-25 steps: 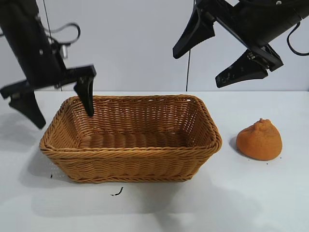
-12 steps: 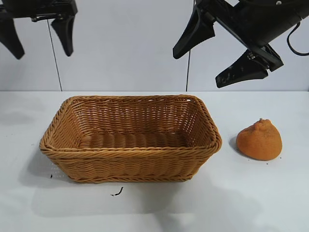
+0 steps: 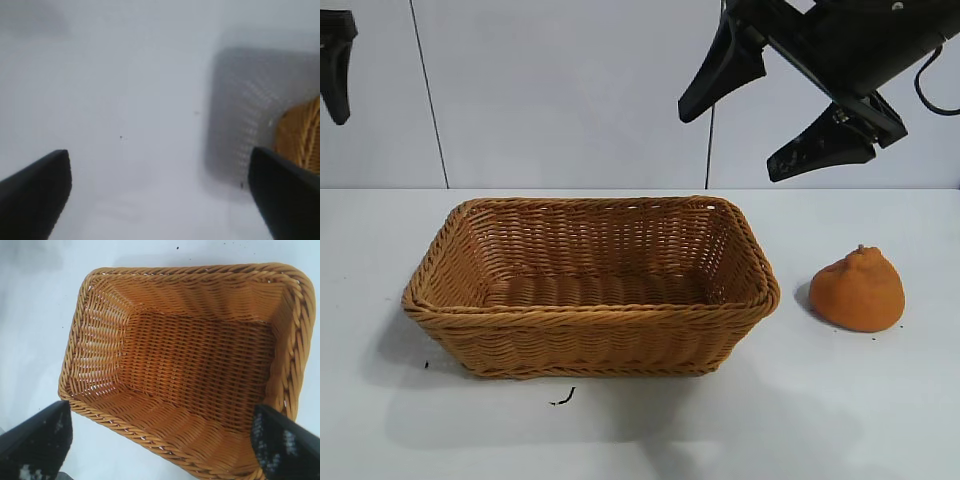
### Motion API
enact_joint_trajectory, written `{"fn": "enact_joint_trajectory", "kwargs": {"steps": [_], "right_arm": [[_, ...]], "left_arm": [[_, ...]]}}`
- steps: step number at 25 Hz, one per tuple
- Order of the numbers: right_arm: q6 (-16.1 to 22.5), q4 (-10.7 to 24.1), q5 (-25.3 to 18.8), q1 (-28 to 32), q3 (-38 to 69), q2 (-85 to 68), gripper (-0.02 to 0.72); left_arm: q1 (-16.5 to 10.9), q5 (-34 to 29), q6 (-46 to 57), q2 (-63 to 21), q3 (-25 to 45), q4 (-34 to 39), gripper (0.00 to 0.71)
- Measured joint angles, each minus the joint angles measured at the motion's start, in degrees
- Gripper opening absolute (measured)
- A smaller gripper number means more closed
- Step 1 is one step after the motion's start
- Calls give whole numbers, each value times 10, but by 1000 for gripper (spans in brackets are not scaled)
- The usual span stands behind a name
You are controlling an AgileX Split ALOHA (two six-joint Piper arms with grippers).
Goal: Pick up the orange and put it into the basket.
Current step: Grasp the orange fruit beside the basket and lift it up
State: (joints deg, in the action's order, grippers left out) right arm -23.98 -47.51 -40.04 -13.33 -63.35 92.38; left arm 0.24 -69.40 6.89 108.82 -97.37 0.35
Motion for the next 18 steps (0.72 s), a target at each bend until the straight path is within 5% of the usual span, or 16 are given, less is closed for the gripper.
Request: {"fn": "enact_joint_trajectory", "kwargs": {"steps": [9, 18], "right_arm": [[0, 0, 0, 0, 0, 0, 696], [0, 0, 0, 0, 0, 0, 696]], "left_arm": [[0, 0, -4, -196, 243, 0, 692], [0, -1, -5, -489, 494, 0, 692]]}}
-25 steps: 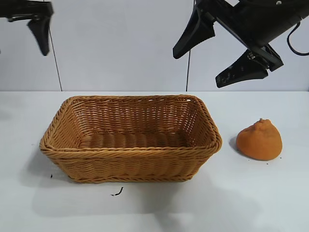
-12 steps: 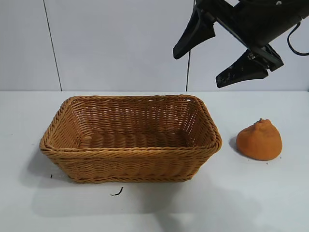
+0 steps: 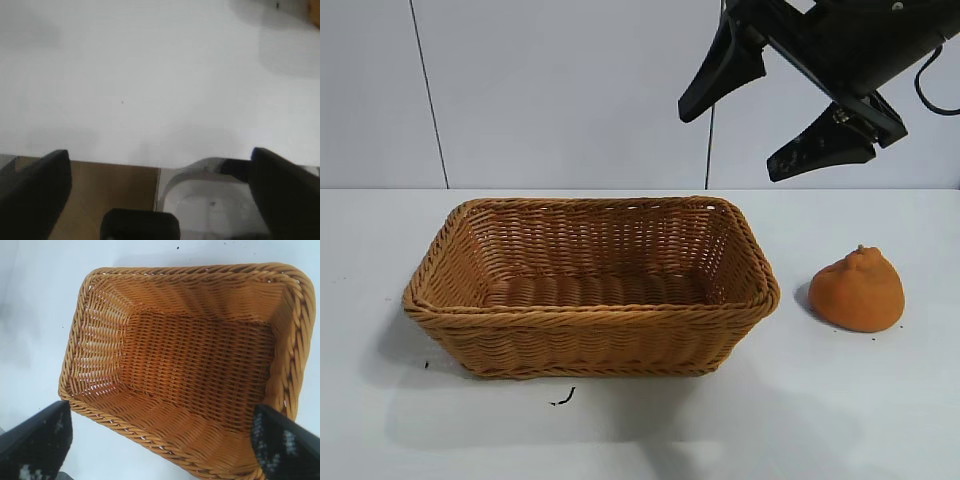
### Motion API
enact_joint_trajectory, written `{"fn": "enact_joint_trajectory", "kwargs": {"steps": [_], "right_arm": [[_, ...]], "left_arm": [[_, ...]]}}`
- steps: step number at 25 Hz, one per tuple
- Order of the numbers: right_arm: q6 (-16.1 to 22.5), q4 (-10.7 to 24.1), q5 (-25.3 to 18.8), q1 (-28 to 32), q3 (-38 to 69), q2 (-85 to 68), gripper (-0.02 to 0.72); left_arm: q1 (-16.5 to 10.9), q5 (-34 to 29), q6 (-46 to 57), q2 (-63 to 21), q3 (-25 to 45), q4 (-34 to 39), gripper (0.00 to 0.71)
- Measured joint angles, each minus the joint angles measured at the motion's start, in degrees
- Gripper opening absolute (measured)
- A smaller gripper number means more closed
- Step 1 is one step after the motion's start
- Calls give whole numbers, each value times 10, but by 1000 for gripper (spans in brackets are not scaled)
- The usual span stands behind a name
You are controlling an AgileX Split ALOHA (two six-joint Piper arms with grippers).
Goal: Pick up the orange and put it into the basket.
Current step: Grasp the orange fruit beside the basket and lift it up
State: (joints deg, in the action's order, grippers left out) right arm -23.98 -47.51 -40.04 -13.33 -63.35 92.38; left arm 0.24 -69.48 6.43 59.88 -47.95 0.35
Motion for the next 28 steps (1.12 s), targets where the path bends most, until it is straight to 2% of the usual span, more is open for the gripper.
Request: {"fn": "enact_joint_trajectory", "kwargs": {"steps": [2, 6, 11, 22, 24, 26, 28], "right_arm": [[0, 0, 0, 0, 0, 0, 696], [0, 0, 0, 0, 0, 0, 696], [0, 0, 0, 0, 0, 0, 696], [0, 3, -2, 0, -3, 0, 696], [5, 20, -5, 0, -15, 1, 696], [24, 55, -11, 0, -37, 2, 696], [58, 117, -17, 0, -59, 3, 696]], "left_arm": [[0, 5, 0, -66, 48, 0, 692], [0, 59, 0, -206, 122, 0, 692], [0, 83, 0, -362, 183, 0, 692], [0, 86, 0, -580, 191, -1, 692], [0, 86, 0, -599, 191, -1, 692], [0, 86, 0, -601, 191, -1, 692], [0, 86, 0, -601, 191, -1, 692]]}}
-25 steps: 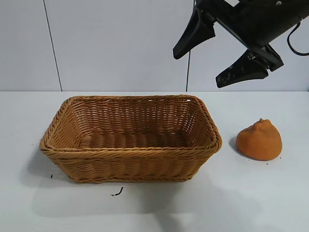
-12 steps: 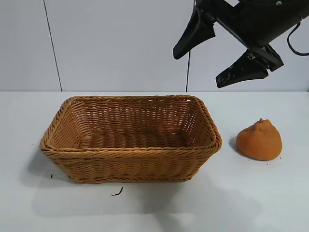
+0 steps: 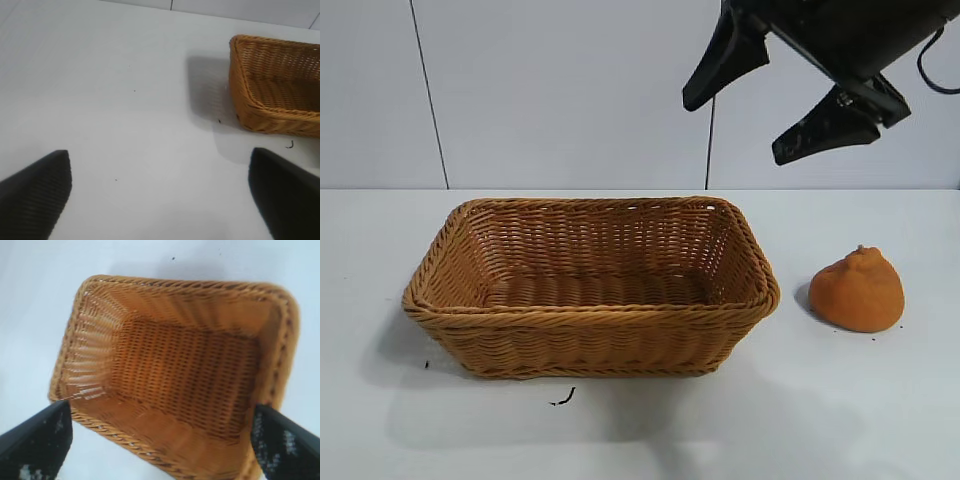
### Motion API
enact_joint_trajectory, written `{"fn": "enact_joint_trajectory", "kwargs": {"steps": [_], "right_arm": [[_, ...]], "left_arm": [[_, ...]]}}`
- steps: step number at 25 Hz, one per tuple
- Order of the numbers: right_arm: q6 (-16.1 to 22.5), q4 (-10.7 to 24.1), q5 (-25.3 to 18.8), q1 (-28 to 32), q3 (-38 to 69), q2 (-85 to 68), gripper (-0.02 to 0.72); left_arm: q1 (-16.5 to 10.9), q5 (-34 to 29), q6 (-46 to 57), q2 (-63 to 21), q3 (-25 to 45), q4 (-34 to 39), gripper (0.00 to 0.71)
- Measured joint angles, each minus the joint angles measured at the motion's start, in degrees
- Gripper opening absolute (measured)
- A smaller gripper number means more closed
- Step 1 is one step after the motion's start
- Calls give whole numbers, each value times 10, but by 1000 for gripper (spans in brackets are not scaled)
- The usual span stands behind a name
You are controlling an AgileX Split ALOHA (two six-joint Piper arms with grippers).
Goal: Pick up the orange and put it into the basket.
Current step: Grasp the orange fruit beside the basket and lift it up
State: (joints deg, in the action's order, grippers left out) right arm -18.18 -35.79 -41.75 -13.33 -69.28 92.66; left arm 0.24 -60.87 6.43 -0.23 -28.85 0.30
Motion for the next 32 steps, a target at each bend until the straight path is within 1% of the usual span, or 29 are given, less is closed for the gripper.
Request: {"fn": "enact_joint_trajectory", "kwargs": {"steps": [2, 4, 5, 7, 8, 10, 12, 17, 22, 28, 32], "right_arm": [[53, 77, -8, 0, -23, 0, 696], [109, 170, -19, 0, -41, 0, 696], [138, 207, -26, 0, -48, 1, 696], [182, 286, -39, 3, -56, 5, 696], [200, 314, -44, 8, -57, 8, 696], [221, 343, -50, 25, -58, 20, 696], [228, 349, -49, 43, -58, 35, 696], [228, 347, -36, 70, -58, 89, 696], [228, 346, -9, 72, -58, 154, 696], [228, 348, -3, 72, -58, 235, 696], [228, 349, 3, 72, -58, 261, 696]], "left_arm": [[0, 0, 0, 0, 0, 0, 692], [0, 0, 0, 0, 0, 0, 692], [0, 0, 0, 0, 0, 0, 692], [0, 0, 0, 0, 0, 0, 692], [0, 0, 0, 0, 0, 0, 692], [0, 0, 0, 0, 0, 0, 692], [0, 0, 0, 0, 0, 0, 692], [0, 0, 0, 0, 0, 0, 692], [0, 0, 0, 0, 0, 0, 692], [0, 0, 0, 0, 0, 0, 692], [0, 0, 0, 0, 0, 0, 692]]}}
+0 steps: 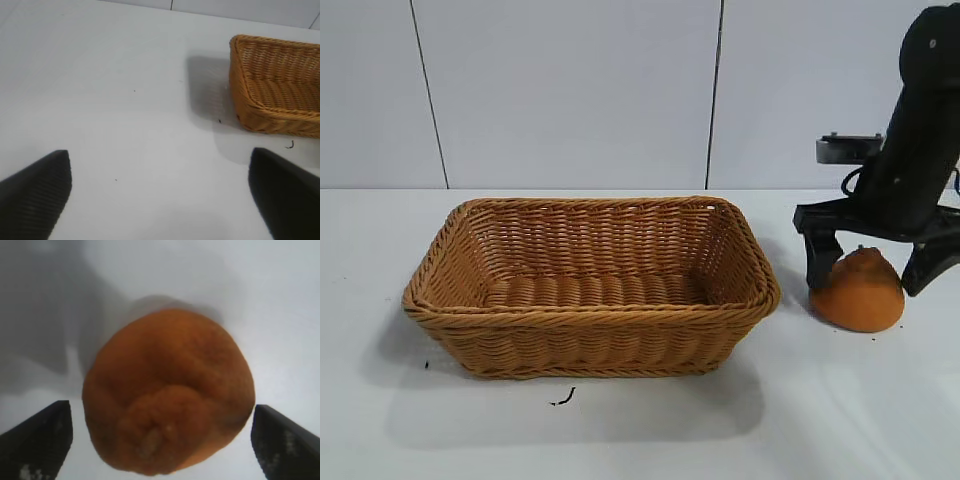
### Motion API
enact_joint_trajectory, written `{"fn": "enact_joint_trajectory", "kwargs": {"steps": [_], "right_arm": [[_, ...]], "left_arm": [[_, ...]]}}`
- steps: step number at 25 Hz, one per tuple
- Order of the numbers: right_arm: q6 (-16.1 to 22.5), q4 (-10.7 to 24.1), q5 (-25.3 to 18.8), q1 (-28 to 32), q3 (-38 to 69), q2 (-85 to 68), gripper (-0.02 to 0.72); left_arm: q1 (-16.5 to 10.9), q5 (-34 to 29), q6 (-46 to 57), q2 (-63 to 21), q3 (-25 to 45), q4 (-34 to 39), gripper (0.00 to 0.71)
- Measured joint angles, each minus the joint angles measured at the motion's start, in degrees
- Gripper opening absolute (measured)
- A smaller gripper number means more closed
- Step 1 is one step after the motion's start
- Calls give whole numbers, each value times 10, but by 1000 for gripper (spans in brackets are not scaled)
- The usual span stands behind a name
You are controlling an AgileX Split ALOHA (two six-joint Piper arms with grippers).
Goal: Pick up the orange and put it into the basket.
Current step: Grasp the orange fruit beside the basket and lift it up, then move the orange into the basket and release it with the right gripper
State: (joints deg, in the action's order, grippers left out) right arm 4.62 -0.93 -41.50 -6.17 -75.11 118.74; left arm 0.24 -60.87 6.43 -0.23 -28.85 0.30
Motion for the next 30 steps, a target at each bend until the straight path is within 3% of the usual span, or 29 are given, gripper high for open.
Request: {"fn": "enact_joint_trajectory", "kwargs": {"steps": [2, 7, 8, 10, 17, 27, 30], "right_arm": [[0, 0, 2, 0, 0, 0, 652], [1, 0, 1, 0, 0, 0, 230], [1, 0, 1, 0, -2, -1, 170], [1, 0, -5, 0, -3, -3, 118], [-17, 0, -49, 0, -2, -56, 97], [-20, 0, -66, 0, -4, -200, 96], [-20, -15, -81, 0, -24, -209, 96]], "left_arm": [[0, 0, 0, 0, 0, 0, 692], [0, 0, 0, 0, 0, 0, 692], [0, 0, 0, 0, 0, 0, 692], [0, 0, 0, 0, 0, 0, 692], [0, 0, 0, 0, 0, 0, 692], [0, 0, 0, 0, 0, 0, 692], [0, 0, 0, 0, 0, 0, 692]]}}
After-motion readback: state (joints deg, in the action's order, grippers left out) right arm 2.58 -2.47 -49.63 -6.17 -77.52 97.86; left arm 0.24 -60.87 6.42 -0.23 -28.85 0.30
